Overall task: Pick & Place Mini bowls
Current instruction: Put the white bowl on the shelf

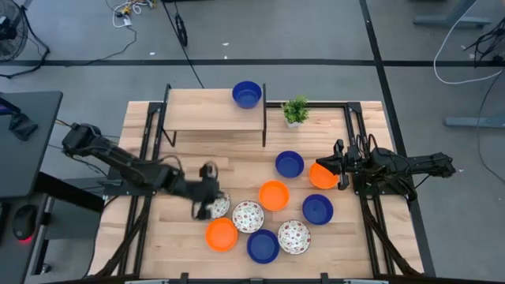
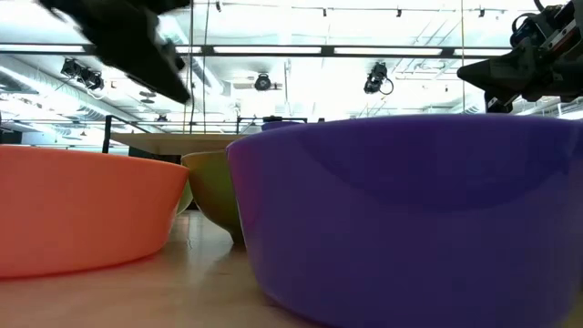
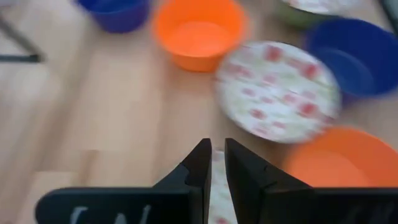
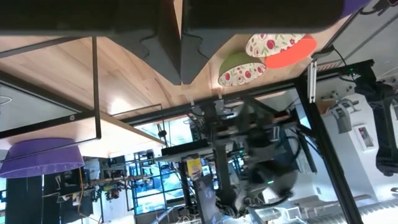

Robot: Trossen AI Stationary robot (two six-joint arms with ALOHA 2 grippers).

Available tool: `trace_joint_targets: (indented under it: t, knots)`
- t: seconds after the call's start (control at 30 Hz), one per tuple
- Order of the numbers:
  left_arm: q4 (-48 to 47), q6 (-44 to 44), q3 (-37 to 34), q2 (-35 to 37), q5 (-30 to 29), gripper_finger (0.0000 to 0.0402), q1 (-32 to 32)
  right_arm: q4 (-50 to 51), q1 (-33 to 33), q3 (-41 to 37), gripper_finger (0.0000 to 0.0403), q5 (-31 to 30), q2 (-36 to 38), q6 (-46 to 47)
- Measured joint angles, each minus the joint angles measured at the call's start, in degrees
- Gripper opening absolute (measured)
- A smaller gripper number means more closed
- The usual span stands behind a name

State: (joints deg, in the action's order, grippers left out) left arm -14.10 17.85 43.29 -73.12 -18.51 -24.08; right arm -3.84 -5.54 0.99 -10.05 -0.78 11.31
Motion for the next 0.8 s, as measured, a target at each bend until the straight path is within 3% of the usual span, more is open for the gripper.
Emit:
trace_joint_targets:
  t: [0.1,0.2,0.3,0.5,0.63,0.8]
  knots:
    - [-1.21,0.7,0.0,0.04,0.39,0.0048,-5.27,0.0,-0.02,0.0,0.0006,0.0,0.0,0.0]
    - [-3.58,1.85,0.0,0.04,4.67,0.0048,-9.09,0.0,0.0,-0.01,0.0006,0.0,0.0,0.0]
    - [-5.28,8.86,0.0,0.04,8.23,0.0048,-11.73,0.0,-0.01,-0.02,0.0006,0.0,0.0,0.0]
    - [-7.91,17.6,0.01,-0.31,3.99,0.0056,-13.31,0.0,0.0,-0.02,0.0006,-0.01,0.0,0.0]
    - [-11.87,19.16,0.02,-1.55,3.4,0.0097,-13.48,0.0,0.0,-0.02,0.0006,-0.01,0.0,0.0]
    - [-13.61,10.24,0.02,-4.41,3.05,0.0165,-13.82,0.0,-0.02,-0.02,0.0006,0.0,0.0,0.0]
